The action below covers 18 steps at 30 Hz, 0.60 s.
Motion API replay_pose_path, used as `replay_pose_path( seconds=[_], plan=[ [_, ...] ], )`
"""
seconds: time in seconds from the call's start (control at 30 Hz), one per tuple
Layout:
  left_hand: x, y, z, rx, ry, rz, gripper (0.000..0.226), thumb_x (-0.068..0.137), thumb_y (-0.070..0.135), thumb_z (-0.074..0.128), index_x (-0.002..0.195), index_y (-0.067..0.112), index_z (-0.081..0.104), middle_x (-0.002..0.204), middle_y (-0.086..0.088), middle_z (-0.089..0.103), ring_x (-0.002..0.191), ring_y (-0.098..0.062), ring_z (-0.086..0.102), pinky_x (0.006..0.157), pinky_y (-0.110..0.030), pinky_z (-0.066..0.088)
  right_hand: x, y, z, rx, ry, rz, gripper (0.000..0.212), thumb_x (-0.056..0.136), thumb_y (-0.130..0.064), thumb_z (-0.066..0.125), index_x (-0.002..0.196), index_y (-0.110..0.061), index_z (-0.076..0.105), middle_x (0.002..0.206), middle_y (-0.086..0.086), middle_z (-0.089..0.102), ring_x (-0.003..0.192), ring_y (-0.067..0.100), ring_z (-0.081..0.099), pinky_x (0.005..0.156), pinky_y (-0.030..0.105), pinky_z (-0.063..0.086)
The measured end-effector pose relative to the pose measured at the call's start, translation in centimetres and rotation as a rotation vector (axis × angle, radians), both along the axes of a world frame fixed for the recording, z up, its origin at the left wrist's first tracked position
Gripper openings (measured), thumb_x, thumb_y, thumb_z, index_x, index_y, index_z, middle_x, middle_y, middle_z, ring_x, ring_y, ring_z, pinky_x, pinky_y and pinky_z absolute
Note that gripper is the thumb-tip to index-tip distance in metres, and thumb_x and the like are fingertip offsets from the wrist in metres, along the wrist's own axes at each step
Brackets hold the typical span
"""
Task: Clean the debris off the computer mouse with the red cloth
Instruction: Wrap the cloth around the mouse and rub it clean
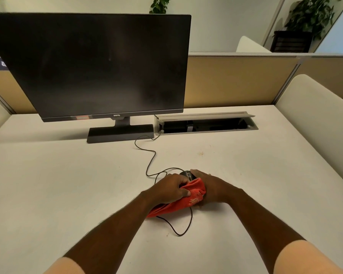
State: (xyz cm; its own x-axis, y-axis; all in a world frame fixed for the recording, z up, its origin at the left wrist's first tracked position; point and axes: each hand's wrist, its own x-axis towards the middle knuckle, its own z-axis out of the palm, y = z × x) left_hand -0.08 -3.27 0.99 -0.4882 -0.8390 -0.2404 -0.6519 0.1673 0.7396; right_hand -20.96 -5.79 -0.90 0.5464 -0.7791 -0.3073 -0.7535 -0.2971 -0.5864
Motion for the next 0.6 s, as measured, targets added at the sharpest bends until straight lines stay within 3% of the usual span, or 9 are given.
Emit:
replay_pose_path(
  seconds=[0.13, 0.3, 0.4, 0.6],
  plan=[
    [0.3, 0.2, -0.2, -0.002, -0.038, -0.048, 0.011, 0.083, 0.03, 0.068, 0.094, 0.029, 0.068, 0.091, 0.007, 0.068, 0.083, -0.011, 0.062, 0.072, -0.028, 0.047, -0.1, -0.1, -0.4, -0.034, 0.046, 0.039, 0.113, 0.054, -0.045, 0.092, 0.146, -0.027, 0.027, 0.136, -0.008, 0.049, 0.113, 0.015, 0.054, 0.095, 0.037, 0.046],
    [1.1, 0.0, 0.0, 0.048, -0.023, -0.033, 0.011, 0.084, 0.032, 0.067, 0.095, 0.033, 0.067, 0.091, 0.01, 0.068, 0.082, -0.009, 0.064, 0.072, -0.028, 0.05, -0.1, -0.2, -0.7, -0.014, 0.024, 0.017, 0.104, 0.05, -0.048, 0.091, 0.136, -0.038, 0.033, 0.127, -0.014, 0.054, 0.106, 0.008, 0.056, 0.089, 0.03, 0.048],
    [1.9, -0.6, 0.8, 0.116, 0.114, 0.079, 0.008, 0.086, 0.031, 0.066, 0.093, 0.031, 0.068, 0.087, 0.01, 0.071, 0.077, -0.008, 0.068, 0.069, -0.025, 0.051, -0.2, -0.3, -0.9, -0.002, -0.006, -0.009, 0.099, 0.046, -0.047, 0.09, 0.13, -0.046, 0.037, 0.121, -0.022, 0.054, 0.105, 0.002, 0.056, 0.083, 0.021, 0.047],
    [3.0, -1.5, 2.5, 0.243, 0.455, 0.424, 0.024, 0.09, 0.031, 0.066, 0.11, 0.017, 0.066, 0.094, -0.009, 0.073, 0.077, -0.026, 0.073, 0.066, -0.032, 0.057, -0.2, -0.3, -1.2, -0.01, 0.031, -0.012, 0.106, 0.041, -0.055, 0.087, 0.132, -0.042, 0.033, 0.126, -0.02, 0.05, 0.111, 0.007, 0.053, 0.094, 0.033, 0.046]
  ],
)
